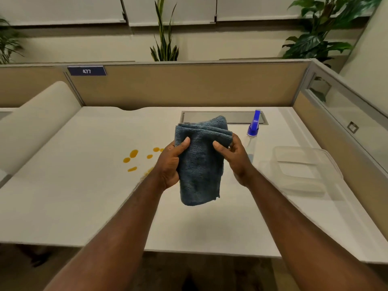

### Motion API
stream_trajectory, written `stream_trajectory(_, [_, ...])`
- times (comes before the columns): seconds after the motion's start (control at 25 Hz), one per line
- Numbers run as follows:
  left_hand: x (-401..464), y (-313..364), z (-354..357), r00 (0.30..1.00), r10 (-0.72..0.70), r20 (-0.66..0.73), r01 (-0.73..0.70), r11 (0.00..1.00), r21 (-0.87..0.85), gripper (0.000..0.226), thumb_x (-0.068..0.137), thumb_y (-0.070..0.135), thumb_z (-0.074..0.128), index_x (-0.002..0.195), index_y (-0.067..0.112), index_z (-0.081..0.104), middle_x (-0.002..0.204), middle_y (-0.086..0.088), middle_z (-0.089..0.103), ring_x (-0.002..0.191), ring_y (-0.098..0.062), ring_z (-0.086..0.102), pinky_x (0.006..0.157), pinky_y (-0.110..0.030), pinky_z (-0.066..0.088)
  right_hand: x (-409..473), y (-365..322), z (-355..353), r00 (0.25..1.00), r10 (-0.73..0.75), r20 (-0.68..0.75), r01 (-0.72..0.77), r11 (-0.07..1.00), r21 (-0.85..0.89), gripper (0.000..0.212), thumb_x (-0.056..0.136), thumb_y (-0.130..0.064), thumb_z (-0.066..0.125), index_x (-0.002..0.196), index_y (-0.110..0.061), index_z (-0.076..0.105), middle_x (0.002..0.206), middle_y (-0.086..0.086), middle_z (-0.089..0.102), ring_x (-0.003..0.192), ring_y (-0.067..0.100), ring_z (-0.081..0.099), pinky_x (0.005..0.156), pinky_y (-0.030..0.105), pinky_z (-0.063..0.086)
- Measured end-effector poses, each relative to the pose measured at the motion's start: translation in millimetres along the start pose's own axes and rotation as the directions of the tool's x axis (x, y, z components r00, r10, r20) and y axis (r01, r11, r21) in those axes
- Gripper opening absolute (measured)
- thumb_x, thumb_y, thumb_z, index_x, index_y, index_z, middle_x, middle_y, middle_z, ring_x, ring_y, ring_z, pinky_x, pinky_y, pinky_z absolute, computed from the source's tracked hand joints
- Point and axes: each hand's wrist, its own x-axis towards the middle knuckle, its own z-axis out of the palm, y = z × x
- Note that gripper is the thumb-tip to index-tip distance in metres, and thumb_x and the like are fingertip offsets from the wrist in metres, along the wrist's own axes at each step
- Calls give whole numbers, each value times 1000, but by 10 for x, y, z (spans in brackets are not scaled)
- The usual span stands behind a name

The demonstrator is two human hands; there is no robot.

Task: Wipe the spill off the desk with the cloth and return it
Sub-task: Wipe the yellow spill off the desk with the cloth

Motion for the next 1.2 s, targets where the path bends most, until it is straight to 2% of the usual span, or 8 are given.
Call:
stream_trajectory(0.16, [-122, 100, -214, 999, -5, -46, 6, 1000, 19, 38, 95, 32, 56, 127, 11, 58, 123, -16, 67, 112, -33, 64, 96, -52, 51, -56, -23, 287, 990, -117, -80, 112, 992, -58, 45, 89, -28, 64, 122, -44, 38, 121, -11, 54, 104, 5, 59, 71, 9, 51])
stream_trajectory(0.48, [-37, 442, -926, 999, -6, -39, 7, 999, 31, 37, 94, 31, 57, 126, 12, 59, 121, -13, 68, 111, -31, 65, 91, -47, 54, 152, -17, 1071, 924, -333, -188, 313, 941, -129, 34, 91, -19, 62, 111, -43, 49, 113, -21, 59, 87, 8, 69, 71, 16, 54])
stream_trajectory(0.56, [29, 553, -1139, 1000, -3, -14, 4, 998, 60, 36, 95, 31, 56, 126, 12, 59, 120, -13, 69, 110, -30, 66, 89, -44, 55, 246, -18, 1260, 924, -316, -214, 289, 946, -146, 25, 90, -16, 64, 103, -36, 55, 111, -11, 64, 96, 15, 67, 75, 15, 53])
stream_trajectory(0.72, [155, 731, -1514, 1000, -14, 28, 11, 993, 118, 36, 92, 35, 57, 121, 14, 61, 121, -12, 68, 111, -30, 64, 93, -45, 53, 395, -130, 1545, 907, -365, -209, 312, 917, -247, 21, 89, -6, 62, 99, -24, 57, 133, 0, 50, 118, 3, 50, 87, 5, 45])
stream_trajectory(0.84, [191, 837, -1691, 995, -23, 98, 4, 983, 184, 42, 83, 43, 60, 116, 17, 63, 118, -10, 69, 108, -27, 66, 89, -41, 54, 467, -266, 1711, 926, -339, -168, 304, 931, -201, 15, 93, -8, 55, 105, -17, 54, 129, 8, 55, 105, 4, 60, 86, 14, 51])
stream_trajectory(1.0, [217, 894, -1862, 992, 6, 126, -37, 969, 244, 38, 90, 40, 57, 117, 13, 61, 115, -9, 70, 106, -25, 66, 88, -38, 54, 553, -328, 1880, 941, -282, -190, 225, 935, -273, 10, 96, -19, 52, 106, -21, 52, 112, 12, 60, 81, 26, 61, 76, 38, 56])
stream_trajectory(1.08, [214, 911, -1919, 992, 15, 129, -41, 980, 195, 36, 87, 38, 59, 112, 13, 63, 106, -5, 74, 99, -22, 69, 80, -34, 57, 583, -287, 1957, 961, -197, -194, 184, 979, -83, 10, 96, -18, 54, 103, -24, 50, 101, 9, 63, 76, 20, 60, 68, 37, 53])
stream_trajectory(1.2, [229, 909, -2021, 993, 0, 119, -17, 990, 139, 36, 85, 37, 62, 109, 12, 64, 101, -6, 75, 93, -22, 71, 73, -34, 58, 606, -142, 1987, 985, 166, -36, -143, 924, 356, 25, 88, -31, 62, 111, -23, 57, 110, 12, 69, 90, 21, 68, 74, 35, 58])
